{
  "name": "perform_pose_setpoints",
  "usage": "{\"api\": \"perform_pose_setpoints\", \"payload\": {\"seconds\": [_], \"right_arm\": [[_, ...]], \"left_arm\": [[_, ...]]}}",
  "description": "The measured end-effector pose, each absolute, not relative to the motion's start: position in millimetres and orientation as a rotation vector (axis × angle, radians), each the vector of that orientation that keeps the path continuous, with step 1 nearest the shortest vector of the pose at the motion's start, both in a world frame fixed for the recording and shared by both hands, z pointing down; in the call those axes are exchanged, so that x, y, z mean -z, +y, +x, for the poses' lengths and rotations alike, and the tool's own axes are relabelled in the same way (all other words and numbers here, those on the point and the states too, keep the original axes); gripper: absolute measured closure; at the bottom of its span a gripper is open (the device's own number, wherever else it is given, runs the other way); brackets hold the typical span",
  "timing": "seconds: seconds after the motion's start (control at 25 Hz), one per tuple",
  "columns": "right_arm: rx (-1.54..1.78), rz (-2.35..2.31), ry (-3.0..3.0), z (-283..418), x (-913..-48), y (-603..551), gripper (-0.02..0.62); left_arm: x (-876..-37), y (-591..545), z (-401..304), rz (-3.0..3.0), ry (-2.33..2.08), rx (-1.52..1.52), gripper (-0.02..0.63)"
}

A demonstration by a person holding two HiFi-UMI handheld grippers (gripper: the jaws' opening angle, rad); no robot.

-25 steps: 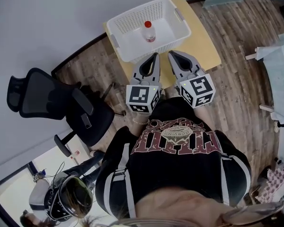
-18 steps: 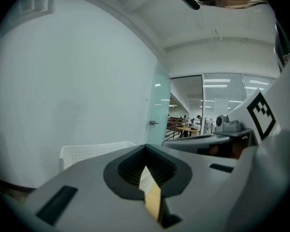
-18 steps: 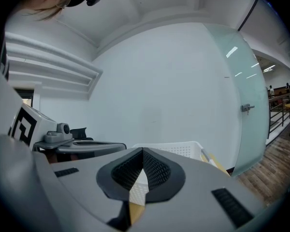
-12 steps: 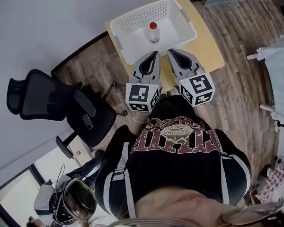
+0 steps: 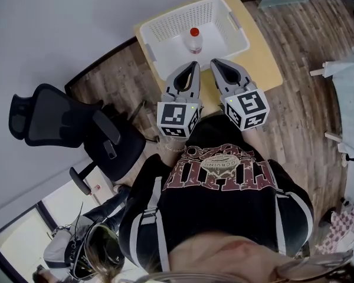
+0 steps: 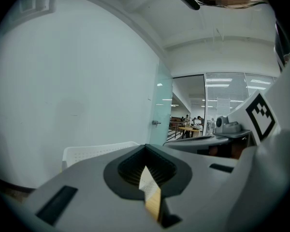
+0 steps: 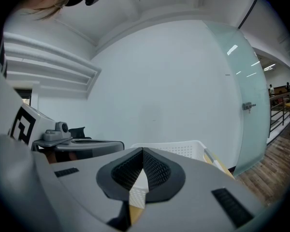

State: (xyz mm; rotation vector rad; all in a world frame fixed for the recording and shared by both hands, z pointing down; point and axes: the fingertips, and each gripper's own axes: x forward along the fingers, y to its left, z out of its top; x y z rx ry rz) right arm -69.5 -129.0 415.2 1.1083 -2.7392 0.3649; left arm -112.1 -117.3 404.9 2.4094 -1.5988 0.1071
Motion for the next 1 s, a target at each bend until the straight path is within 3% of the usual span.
{"api": "perform_pose_setpoints", "payload": {"seconds": [1.0], "right_arm": [[-0.35,0.775,-2.781,-95.2,-415.6,-192.8,0.578]], "left_arm": [[-405.9,-167.3,-132.4,2.182,-1.834,-0.099,0.56]]}}
